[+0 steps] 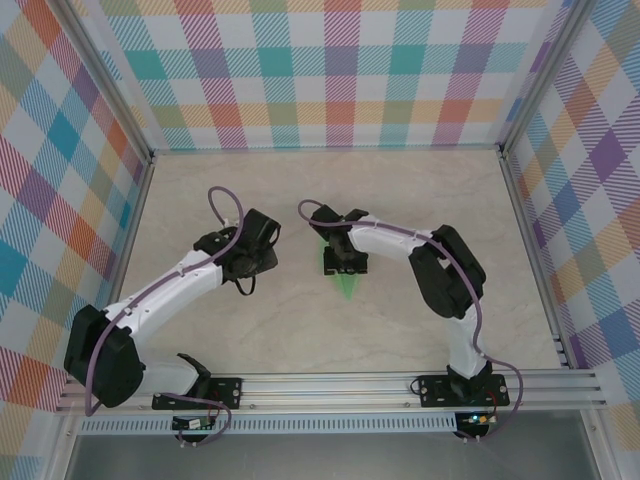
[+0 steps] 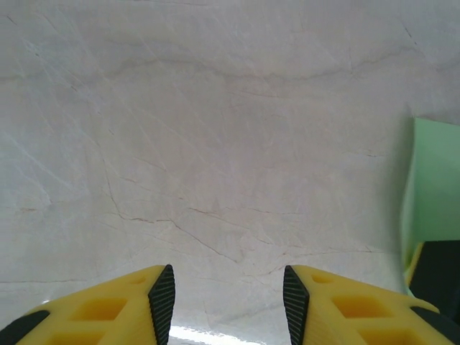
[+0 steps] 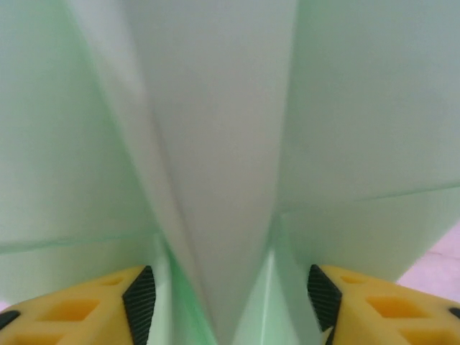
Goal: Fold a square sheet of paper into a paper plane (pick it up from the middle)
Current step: Move a paper plane to the center of the table, then reset both arms
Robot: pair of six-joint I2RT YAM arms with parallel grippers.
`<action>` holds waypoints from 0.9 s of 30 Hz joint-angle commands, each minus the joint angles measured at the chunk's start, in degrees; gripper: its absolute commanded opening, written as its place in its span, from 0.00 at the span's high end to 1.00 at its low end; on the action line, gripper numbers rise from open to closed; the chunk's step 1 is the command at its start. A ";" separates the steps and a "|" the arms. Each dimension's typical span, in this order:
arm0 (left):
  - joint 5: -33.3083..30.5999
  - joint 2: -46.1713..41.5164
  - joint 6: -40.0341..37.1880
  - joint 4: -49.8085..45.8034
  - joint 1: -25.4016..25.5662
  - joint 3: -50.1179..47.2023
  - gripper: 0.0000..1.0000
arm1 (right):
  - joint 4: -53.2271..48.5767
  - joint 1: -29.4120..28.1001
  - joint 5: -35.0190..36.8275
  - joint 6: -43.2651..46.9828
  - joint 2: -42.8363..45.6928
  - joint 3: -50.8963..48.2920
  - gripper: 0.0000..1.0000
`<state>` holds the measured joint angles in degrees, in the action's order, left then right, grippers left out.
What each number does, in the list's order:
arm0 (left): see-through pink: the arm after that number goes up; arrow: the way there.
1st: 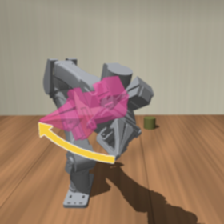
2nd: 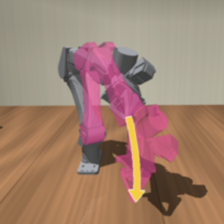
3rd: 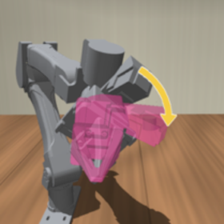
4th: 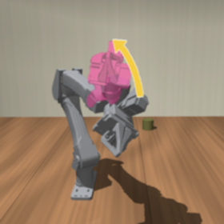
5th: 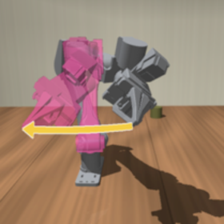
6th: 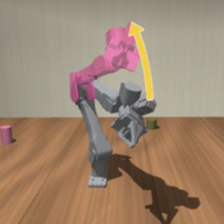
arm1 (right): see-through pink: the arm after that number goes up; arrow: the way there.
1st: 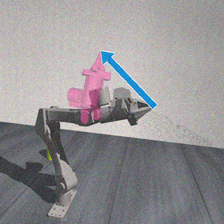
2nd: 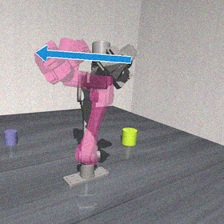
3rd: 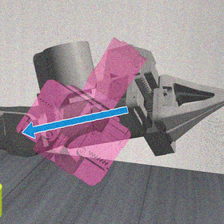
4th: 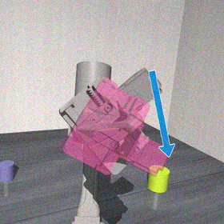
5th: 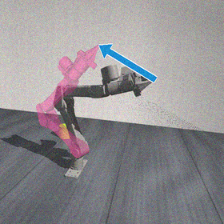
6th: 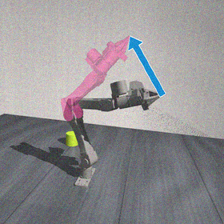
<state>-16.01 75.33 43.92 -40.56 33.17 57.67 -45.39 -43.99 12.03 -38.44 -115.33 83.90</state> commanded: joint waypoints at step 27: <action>-17.38 2.30 -39.02 68.47 -23.94 -28.96 0.00 | 68.08 36.67 6.63 35.67 33.87 -51.29 0.03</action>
<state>-36.27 74.94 12.25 8.08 10.70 30.15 2.74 -7.60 25.65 -7.29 -81.60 35.31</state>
